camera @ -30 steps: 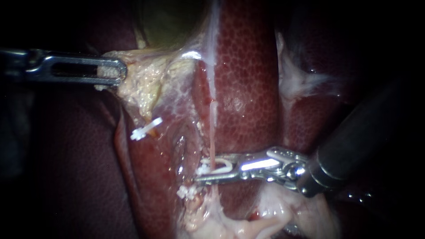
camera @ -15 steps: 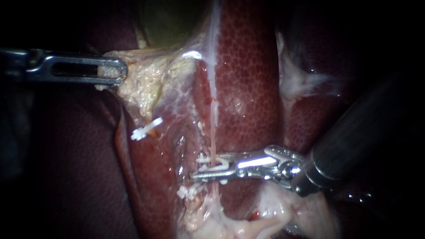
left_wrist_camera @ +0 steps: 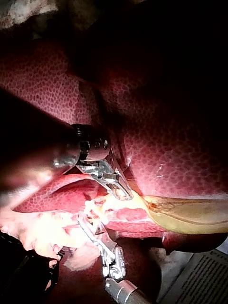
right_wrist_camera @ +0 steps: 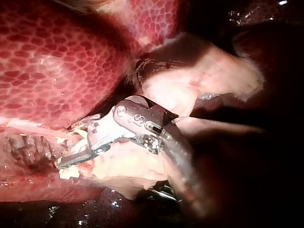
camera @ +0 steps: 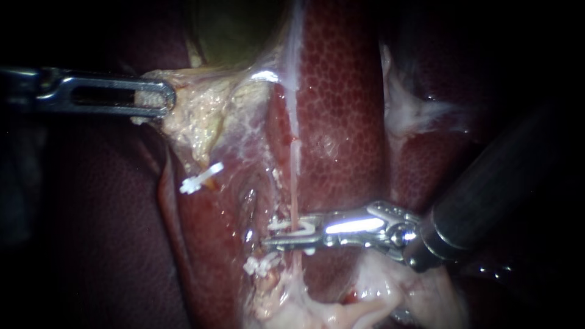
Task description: Clipping second clip right tube
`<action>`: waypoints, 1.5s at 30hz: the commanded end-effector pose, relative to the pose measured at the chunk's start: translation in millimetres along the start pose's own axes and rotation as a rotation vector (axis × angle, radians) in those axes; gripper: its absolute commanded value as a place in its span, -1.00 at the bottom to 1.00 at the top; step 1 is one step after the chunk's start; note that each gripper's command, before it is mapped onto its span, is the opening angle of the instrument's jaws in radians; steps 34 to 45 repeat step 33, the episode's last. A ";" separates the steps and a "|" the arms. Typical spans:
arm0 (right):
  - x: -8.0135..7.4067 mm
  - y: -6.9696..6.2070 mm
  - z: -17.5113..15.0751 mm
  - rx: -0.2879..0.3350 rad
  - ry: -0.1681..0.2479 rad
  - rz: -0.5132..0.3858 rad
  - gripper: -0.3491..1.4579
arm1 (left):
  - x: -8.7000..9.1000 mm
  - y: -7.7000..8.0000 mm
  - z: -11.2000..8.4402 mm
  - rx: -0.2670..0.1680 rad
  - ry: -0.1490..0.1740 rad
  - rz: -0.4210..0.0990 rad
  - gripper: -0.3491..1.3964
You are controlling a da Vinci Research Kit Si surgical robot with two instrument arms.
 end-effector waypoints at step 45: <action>-0.6 0.6 -0.8 0.046 -0.028 0.044 -1.00 | 0.1 0.0 0.1 0.001 0.000 0.001 -1.00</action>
